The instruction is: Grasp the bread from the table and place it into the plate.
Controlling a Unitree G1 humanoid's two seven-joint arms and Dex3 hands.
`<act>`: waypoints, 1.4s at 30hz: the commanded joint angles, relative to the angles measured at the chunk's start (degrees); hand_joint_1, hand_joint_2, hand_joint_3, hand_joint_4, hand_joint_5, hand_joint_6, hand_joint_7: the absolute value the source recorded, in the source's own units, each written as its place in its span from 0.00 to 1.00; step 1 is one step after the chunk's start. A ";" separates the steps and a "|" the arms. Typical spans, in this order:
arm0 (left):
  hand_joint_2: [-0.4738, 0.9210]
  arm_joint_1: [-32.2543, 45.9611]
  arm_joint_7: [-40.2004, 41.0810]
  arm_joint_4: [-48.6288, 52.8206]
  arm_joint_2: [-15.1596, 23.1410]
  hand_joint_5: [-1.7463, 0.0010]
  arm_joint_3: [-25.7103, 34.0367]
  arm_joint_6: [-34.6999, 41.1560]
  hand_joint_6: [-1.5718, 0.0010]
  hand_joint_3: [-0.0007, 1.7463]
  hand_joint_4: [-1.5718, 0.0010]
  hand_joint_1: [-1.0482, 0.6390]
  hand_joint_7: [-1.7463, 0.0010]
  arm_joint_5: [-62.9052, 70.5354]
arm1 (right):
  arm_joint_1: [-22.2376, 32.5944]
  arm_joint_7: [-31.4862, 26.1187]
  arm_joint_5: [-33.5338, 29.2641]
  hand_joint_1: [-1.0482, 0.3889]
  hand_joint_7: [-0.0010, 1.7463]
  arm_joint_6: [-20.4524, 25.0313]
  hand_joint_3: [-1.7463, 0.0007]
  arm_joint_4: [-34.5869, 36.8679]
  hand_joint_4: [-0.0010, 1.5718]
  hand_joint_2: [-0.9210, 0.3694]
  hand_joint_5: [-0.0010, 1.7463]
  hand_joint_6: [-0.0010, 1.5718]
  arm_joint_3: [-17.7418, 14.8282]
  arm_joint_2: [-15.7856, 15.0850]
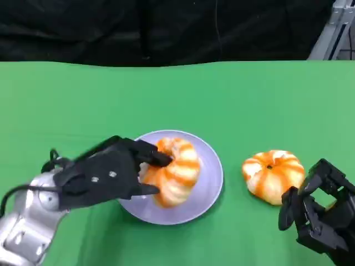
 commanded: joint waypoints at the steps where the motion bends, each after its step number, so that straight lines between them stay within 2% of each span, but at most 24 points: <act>1: 1.00 -4.85 -3.02 2.07 3.78 1.00 -5.21 0.46 0.64 0.27 0.68 0.09 1.00 8.63 | 0.29 -0.32 0.38 0.62 0.95 0.26 0.27 -0.78 0.57 0.37 1.00 0.43 -0.37 -0.67; 5: 1.00 -7.70 -4.97 5.17 2.13 0.99 -6.19 1.64 0.67 0.35 0.68 0.03 1.00 8.60 | 0.19 -0.31 0.35 0.62 0.95 0.14 0.27 -0.59 0.57 0.37 1.00 0.43 -0.44 -0.57; 9: 1.00 -9.18 -3.72 6.56 0.97 0.95 -6.57 3.03 0.76 0.39 0.58 0.02 1.00 9.62 | 0.27 -0.32 0.36 0.62 0.95 0.08 0.27 -0.64 0.57 0.36 1.00 0.43 -0.36 -0.43; 12: 1.00 -9.30 -1.60 7.04 0.52 0.99 -6.55 3.12 0.62 0.38 0.69 0.02 0.96 11.07 | 0.45 -0.50 0.11 0.62 0.95 0.04 0.27 -0.84 0.57 0.36 1.00 0.44 -0.25 -0.40; 13: 1.00 -9.15 -0.98 7.23 0.49 0.99 -6.40 2.66 0.57 0.37 0.76 0.02 0.96 11.17 | 0.48 -0.60 -0.02 0.62 0.95 0.12 0.28 -0.91 0.57 0.36 1.00 0.44 -0.22 -0.46; 16: 1.00 -8.76 0.42 8.06 0.44 1.00 -6.19 1.52 0.54 0.36 0.87 0.02 0.97 10.84 | 0.40 -0.53 0.08 0.62 0.96 0.29 0.28 -0.88 0.57 0.36 1.00 0.43 -0.20 -0.63; 18: 1.00 -8.86 1.52 8.95 0.51 1.00 -6.62 0.38 0.52 0.36 0.89 0.01 0.97 11.32 | 0.31 -0.36 0.15 0.61 0.96 0.09 0.28 -0.68 0.57 0.36 1.00 0.43 -0.24 -0.70; 21: 1.00 -9.22 2.45 9.57 0.93 0.98 -7.47 -1.38 0.52 0.37 0.84 0.01 0.98 12.77 | 0.23 -0.35 0.17 0.62 0.95 0.07 0.29 -0.59 0.57 0.35 1.00 0.43 -0.24 -0.68; 23: 1.00 -9.18 2.29 9.12 1.14 0.96 -7.52 -1.95 0.68 0.39 0.73 0.01 0.99 13.37 | 0.26 -0.53 0.08 0.61 0.95 0.12 0.29 -0.70 0.57 0.35 1.00 0.43 -0.21 -0.62; 25: 1.00 -9.09 2.80 8.86 1.34 0.96 -7.66 -2.33 0.72 0.40 0.69 0.01 1.00 14.53 | 0.20 -0.55 0.07 0.61 0.95 -0.06 0.29 -0.60 0.57 0.35 1.00 0.43 -0.20 -0.49; 26: 1.00 -8.99 3.35 8.72 1.47 0.95 -7.79 -2.57 0.83 0.41 0.61 0.01 1.00 15.37 | 0.13 -0.47 0.13 0.61 0.95 -0.15 0.29 -0.51 0.57 0.36 1.00 0.43 -0.21 -0.45; 27: 1.00 -8.91 3.73 8.64 1.53 0.94 -7.83 -2.76 0.87 0.41 0.57 0.00 1.00 16.01 | 0.09 -0.42 0.18 0.61 0.95 -0.20 0.29 -0.45 0.57 0.36 1.00 0.43 -0.21 -0.43; 31: 1.00 -8.77 4.07 8.69 1.38 0.95 -7.64 -3.06 0.91 0.41 0.53 0.00 1.00 16.73 | 0.07 -0.38 0.22 0.61 0.95 -0.21 0.29 -0.42 0.57 0.36 1.00 0.44 -0.22 -0.43; 33: 1.00 -8.83 4.38 8.99 1.47 0.98 -8.14 -3.44 0.84 0.43 0.59 0.00 0.98 17.65 | 0.25 -0.71 -0.07 0.61 0.95 -0.16 0.28 -0.65 0.57 0.36 1.00 0.44 -0.11 -0.35; 35: 1.00 -8.71 4.80 9.59 1.16 1.00 -8.04 -3.82 0.65 0.42 0.78 0.00 0.96 17.43 | 0.36 -0.74 -0.29 0.62 0.95 -0.50 0.28 -0.68 0.57 0.35 1.00 0.44 -0.03 -0.27; 36: 1.00 -8.65 4.91 9.80 1.01 1.00 -7.88 -3.94 0.61 0.42 0.81 0.00 0.96 17.16 | 0.36 -0.66 -0.31 0.62 0.95 -0.66 0.28 -0.63 0.57 0.35 1.00 0.44 -0.02 -0.26; 39: 1.00 -8.13 4.43 9.90 0.38 1.00 -6.73 -4.08 0.54 0.41 0.88 0.00 0.96 14.81 | 0.42 -0.47 0.02 0.62 0.95 -0.37 0.28 -0.77 0.57 0.35 1.00 0.43 -0.01 -0.33; 42: 1.00 -7.90 4.36 9.25 0.24 0.98 -6.02 -3.85 0.50 0.40 0.86 0.00 0.96 13.70 | 0.38 -0.58 0.10 0.62 0.96 -0.04 0.28 -0.90 0.57 0.35 1.00 0.43 0.00 -0.39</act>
